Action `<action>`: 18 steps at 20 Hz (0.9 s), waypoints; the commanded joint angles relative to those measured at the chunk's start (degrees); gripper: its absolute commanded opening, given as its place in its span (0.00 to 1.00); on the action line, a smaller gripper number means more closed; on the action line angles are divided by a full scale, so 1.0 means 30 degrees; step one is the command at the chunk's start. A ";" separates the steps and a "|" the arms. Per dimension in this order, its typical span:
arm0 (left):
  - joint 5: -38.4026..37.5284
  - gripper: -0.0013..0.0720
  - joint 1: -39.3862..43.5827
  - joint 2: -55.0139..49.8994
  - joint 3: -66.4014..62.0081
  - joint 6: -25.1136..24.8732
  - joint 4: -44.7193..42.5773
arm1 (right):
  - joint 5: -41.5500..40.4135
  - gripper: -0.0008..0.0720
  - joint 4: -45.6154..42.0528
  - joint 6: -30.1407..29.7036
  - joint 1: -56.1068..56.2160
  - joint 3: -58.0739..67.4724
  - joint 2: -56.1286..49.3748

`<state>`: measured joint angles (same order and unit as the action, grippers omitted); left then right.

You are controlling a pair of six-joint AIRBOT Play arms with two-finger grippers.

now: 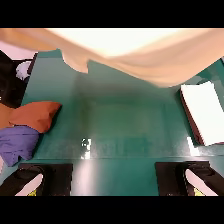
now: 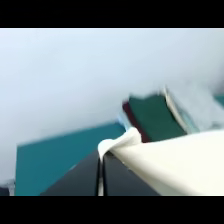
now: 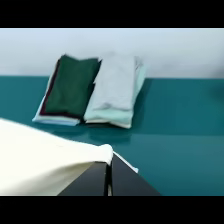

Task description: Fold the shirts.

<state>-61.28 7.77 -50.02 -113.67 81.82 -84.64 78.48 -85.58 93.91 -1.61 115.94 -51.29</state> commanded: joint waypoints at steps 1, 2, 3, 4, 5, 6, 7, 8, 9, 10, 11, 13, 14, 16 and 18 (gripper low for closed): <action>0.0102 0.05 0.0000 0.1166 -0.1770 0.0175 -0.0029 | 0.0750 0.03 0.0138 -0.0488 -0.1916 0.1872 -0.0015; 0.0044 0.05 0.0000 0.1166 -0.1712 0.0240 -0.0029 | 0.0765 0.03 0.0160 -0.0488 -0.2346 0.1821 -0.0015; -0.0080 0.05 0.0000 0.0969 -0.1508 0.0240 -0.0022 | 0.0714 0.03 0.0168 -0.0488 -0.2681 0.1625 -0.0015; -0.0168 0.05 0.0000 0.0729 -0.1144 0.0240 -0.0022 | 0.0670 0.03 0.0182 -0.0495 -0.2929 0.1239 -0.0015; -0.0401 0.05 0.0000 0.0357 -0.0641 0.0248 -0.0022 | 0.0605 0.03 0.0189 -0.0495 -0.3075 0.0743 -0.0102; -0.0794 0.05 0.0000 -0.0124 -0.0029 0.0299 0.0007 | 0.0663 0.03 0.0189 -0.0590 -0.3075 0.0299 -0.0350; -0.1333 0.05 0.0000 -0.0736 0.0561 0.0306 0.0080 | 0.0874 0.03 0.0197 -0.0707 -0.3060 0.0066 -0.0758; -0.2047 0.05 0.0000 -0.1581 0.1231 0.0299 0.0175 | 0.1290 0.03 0.0386 -0.0954 -0.3060 0.0015 -0.1464; -0.2754 0.05 0.0000 -0.2426 0.1916 0.0299 0.0350 | 0.1705 0.03 0.1188 -0.1253 -0.3060 0.0007 -0.2368; -0.3213 0.05 0.0000 -0.3351 0.2703 0.0299 0.0372 | 0.2120 0.03 0.1872 -0.1428 -0.3060 0.0007 -0.3330; -0.3388 0.05 0.0000 -0.4408 0.3628 0.0291 0.0372 | 0.2528 0.03 0.2484 -0.1530 -0.3038 0.0007 -0.4401; -0.3249 0.05 -0.0007 -0.6462 0.5537 0.0277 0.0357 | 0.3060 0.03 0.2499 -0.1566 -0.2448 0.0007 -0.6812; -0.3024 0.05 0.0000 -0.7584 0.6448 0.0270 0.0357 | 0.3133 0.03 0.2499 -0.1574 -0.2062 0.0000 -0.8094; -0.2178 0.05 -0.0007 -0.9595 0.7796 0.0255 0.0357 | 0.2732 0.03 0.2463 -0.1676 -0.1195 0.0007 -1.0608; -0.1464 0.05 -0.0007 -1.1591 0.8378 0.0262 0.0350 | 0.1945 0.03 0.2455 -0.1661 -0.0539 0.0007 -1.2925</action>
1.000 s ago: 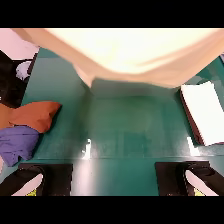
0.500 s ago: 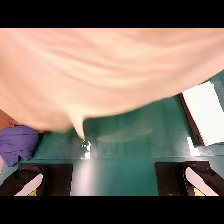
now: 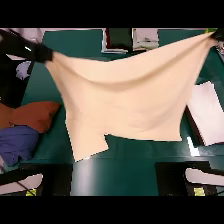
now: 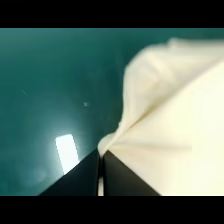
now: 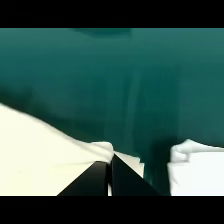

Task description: Fold the shirts.

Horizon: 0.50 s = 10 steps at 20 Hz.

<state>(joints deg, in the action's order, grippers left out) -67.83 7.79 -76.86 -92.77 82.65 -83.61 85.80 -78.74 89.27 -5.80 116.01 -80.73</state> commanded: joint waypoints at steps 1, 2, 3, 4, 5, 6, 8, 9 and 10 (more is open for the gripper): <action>0.0801 0.05 -0.0015 -0.3373 0.1413 -0.0015 0.0000 | -0.0867 0.03 0.0189 -0.0073 0.1137 -0.0015 -0.4124; 0.0896 0.06 -0.0015 -0.3927 0.1413 0.0015 0.0000 | -0.1137 0.03 0.0182 -0.0080 0.1355 -0.0015 -0.4925; 0.1005 0.05 -0.0015 -0.4262 0.1413 0.0233 0.0000 | -0.1355 0.03 0.0197 -0.0080 0.1559 -0.0015 -0.5574; 0.1129 0.06 -0.0015 -0.4313 0.1421 0.0364 -0.0022 | -0.1479 0.04 0.0233 -0.0087 0.1741 -0.0015 -0.6120; 0.1239 0.19 -0.0015 -0.4284 0.1406 0.0357 -0.0036 | -0.1464 0.29 0.0306 -0.0087 0.1843 -0.0015 -0.6550; 0.1151 0.62 -0.0015 -0.4218 0.1319 0.0379 -0.0058 | -0.1384 0.56 0.0372 -0.0087 0.1829 -0.0015 -0.6798; -0.0109 0.67 -0.0015 -0.4124 0.0794 0.0437 -0.0313 | -0.1362 0.56 0.0342 -0.0080 0.1792 -0.0015 -0.6717; -0.0969 0.67 -0.0015 -0.3985 0.0495 0.0452 -0.0583 | -0.1027 0.56 0.0357 -0.0080 0.1581 -0.0015 -0.6419; -0.1545 0.67 -0.0015 -0.3555 0.0576 0.0495 -0.0583 | -0.0415 0.56 0.0182 -0.0189 0.1370 -0.0044 -0.5967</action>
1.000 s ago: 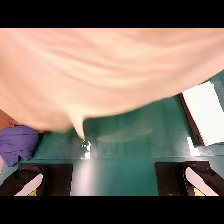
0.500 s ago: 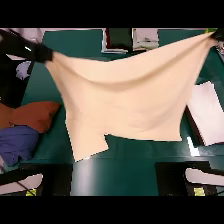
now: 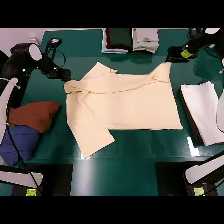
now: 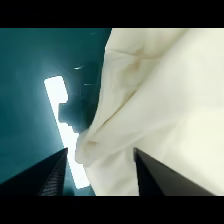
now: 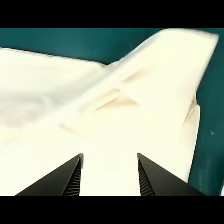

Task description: Fold the shirts.

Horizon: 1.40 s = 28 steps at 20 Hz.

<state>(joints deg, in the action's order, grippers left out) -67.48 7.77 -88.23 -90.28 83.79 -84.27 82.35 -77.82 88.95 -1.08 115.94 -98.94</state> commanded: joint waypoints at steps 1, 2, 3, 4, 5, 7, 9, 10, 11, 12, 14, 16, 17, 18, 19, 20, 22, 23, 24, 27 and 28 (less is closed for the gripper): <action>-0.1945 0.67 -0.0007 0.0772 0.0124 0.0481 -0.0335 | 0.1202 0.56 -0.0437 -0.0335 -0.0386 -0.0372 0.0678; -0.1923 0.67 -0.0007 0.1508 0.0954 0.0743 -0.0313 | 0.1450 0.56 -0.1115 -0.0342 -0.0590 -0.1413 0.1588; -0.1778 0.67 -0.0007 0.2441 0.2288 0.1180 -0.0313 | 0.1610 0.56 -0.1792 -0.0350 -0.0874 -0.2958 0.2674; -0.1610 0.67 -0.0007 0.3366 0.3752 0.1610 -0.0313 | 0.1545 0.56 -0.2295 -0.0350 -0.1180 -0.4779 0.3818; -0.1428 0.67 0.0000 0.4299 0.5333 0.1974 -0.0313 | 0.1450 0.56 -0.2521 -0.0350 -0.1523 -0.6834 0.4991; -0.0976 0.67 0.0000 0.6215 0.8524 0.2499 -0.0197 | 0.0940 0.56 -0.2594 -0.0350 -0.2346 -1.1621 0.7541; -0.0765 0.67 0.0000 0.7745 1.0761 0.2667 -0.0197 | 0.0189 0.56 -0.2572 -0.0342 -0.3155 -1.5861 0.9581; -0.0787 0.67 0.0000 0.8240 1.1409 0.2892 -0.0197 | -0.0058 0.71 -0.2557 -0.0335 -0.3577 -1.7675 1.0353; -0.0801 0.67 0.0000 0.8582 1.1737 0.3002 -0.0182 | -0.0226 0.83 -0.2521 -0.0328 -0.3978 -1.9147 1.0943; -0.0816 0.67 0.0000 0.8765 1.1890 0.3002 -0.0124 | -0.0488 0.83 -0.2382 -0.0306 -0.4371 -2.0436 1.1431; -0.0699 0.67 0.0000 0.8845 1.1890 0.2994 0.0321 | -0.0845 0.83 -0.2375 -0.0175 -0.4998 -2.2498 1.2050; -0.0488 0.67 0.0000 0.8837 1.1890 0.2987 0.0714 | -0.1290 0.82 -0.1800 -0.0189 -0.5355 -2.3948 1.2218; -0.0379 0.67 0.0000 0.8845 1.1890 0.2987 0.0831 | -0.1632 0.80 -0.1392 -0.0204 -0.5340 -2.4480 1.2211; -0.0313 0.67 0.0000 0.8837 1.1890 0.2987 0.0874 | -0.2135 0.80 -0.1151 -0.0197 -0.5231 -2.4975 1.2218; -0.0313 0.67 0.0000 0.8845 1.1890 0.2987 0.0882 | -0.2645 0.80 -0.0823 -0.0197 -0.5056 -2.5354 1.2218; -0.0321 0.67 0.0000 0.8837 1.1890 0.2987 0.0882 | -0.3118 0.80 -0.0525 -0.0189 -0.4852 -2.5631 1.2218; -0.0350 0.67 0.0000 0.8845 1.1890 0.2987 0.0882 | -0.3840 0.77 -0.0408 -0.0168 -0.4408 -2.5820 1.2211; -0.0357 0.67 0.0000 0.8845 1.1890 0.2987 0.0882 | -0.4124 0.73 -0.0415 -0.0168 -0.4204 -2.5798 1.2218; -0.0357 0.67 0.0000 0.8845 1.1890 0.2987 0.0889 | -0.4299 0.73 -0.0437 -0.0153 -0.4073 -2.5784 1.2152; -0.0386 0.67 0.0000 0.8845 1.1890 0.2987 0.0882 | -0.4495 0.61 -0.0437 -0.0146 -0.4073 -2.5784 1.1504; -0.0444 0.67 0.0000 0.8845 1.1890 0.2987 0.0882 | -0.4743 0.60 -0.0430 -0.0146 -0.4073 -2.5784 1.1417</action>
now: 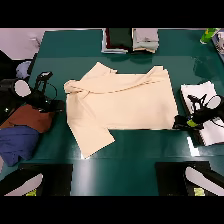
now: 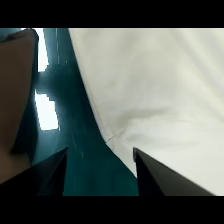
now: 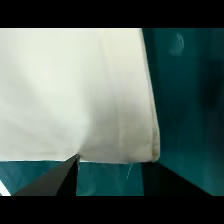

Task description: Fold the shirts.

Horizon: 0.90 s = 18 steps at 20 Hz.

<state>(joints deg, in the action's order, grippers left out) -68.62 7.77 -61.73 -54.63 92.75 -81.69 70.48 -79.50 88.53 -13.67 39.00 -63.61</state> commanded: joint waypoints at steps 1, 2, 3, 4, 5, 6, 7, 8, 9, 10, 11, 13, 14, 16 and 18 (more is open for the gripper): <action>-0.0189 0.67 0.0000 0.0015 0.0007 0.0000 0.0022 | -0.1107 0.50 0.0146 0.0000 0.0124 -0.0131 -0.0270; -0.0299 0.67 0.0000 0.0007 0.0007 0.0000 0.0022 | -0.1421 0.40 0.0131 0.0036 0.0124 -0.0138 -0.0102; -0.0328 0.67 0.0000 0.0007 0.0007 0.0000 0.0022 | -0.1603 0.25 0.0124 0.0029 0.0124 -0.0138 0.0109; -0.0364 0.67 0.0000 0.0007 0.0007 0.0000 0.0022 | -0.1625 0.05 0.0095 0.0022 0.0124 -0.0138 0.0291; -0.0495 0.67 0.0000 0.0007 0.0015 0.0000 0.0022 | -0.1603 0.03 0.0102 0.0015 0.0124 -0.0138 0.0466; -0.0772 0.67 0.0000 -0.0007 0.0015 0.0000 0.0022 | -0.1559 0.03 0.0102 0.0015 0.0124 -0.0138 0.0670; -0.0860 0.68 0.0000 -0.0015 0.0131 -0.0051 0.0022 | -0.1494 0.03 0.0102 0.0022 0.0124 -0.0138 0.0852; -0.0780 0.79 0.0000 -0.0015 0.0517 -0.0058 0.0022 | -0.1494 0.03 0.0095 0.0015 0.0124 -0.0138 0.1035; -0.0597 0.81 0.0000 -0.0015 0.1086 -0.0051 0.0029 | -0.1494 0.03 0.0102 0.0015 0.0124 -0.0138 0.1173; -0.0175 0.81 0.0000 -0.0015 0.1785 -0.0029 0.0124 | -0.1501 0.03 0.0102 0.0015 0.0124 -0.0138 0.1246; 0.0510 0.81 0.0000 -0.0029 0.2608 0.0066 0.0459 | -0.1486 0.03 0.0102 0.0015 0.0124 -0.0138 0.1217; 0.2076 0.81 0.0007 -0.0051 0.4029 0.0080 0.1763 | -0.1333 0.03 0.0138 0.0015 0.0124 -0.0138 0.0874; 0.2688 0.81 0.0146 -0.0109 0.4473 0.0080 0.2273 | -0.1107 0.03 0.0138 0.0015 0.0124 -0.0138 0.0634; 0.3606 0.81 0.0488 -0.0590 0.4787 0.0073 0.2798 | -0.0918 0.03 0.0131 0.0015 0.0131 -0.0138 0.0219; 0.4102 0.81 0.1027 -0.1486 0.4787 0.0080 0.3177 | -0.0962 0.03 0.0131 0.0015 0.0131 -0.0138 0.0233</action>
<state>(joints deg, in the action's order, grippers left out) -60.31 9.32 -63.83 -41.82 92.95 -75.00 66.89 -79.15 88.55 -13.34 38.61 -62.35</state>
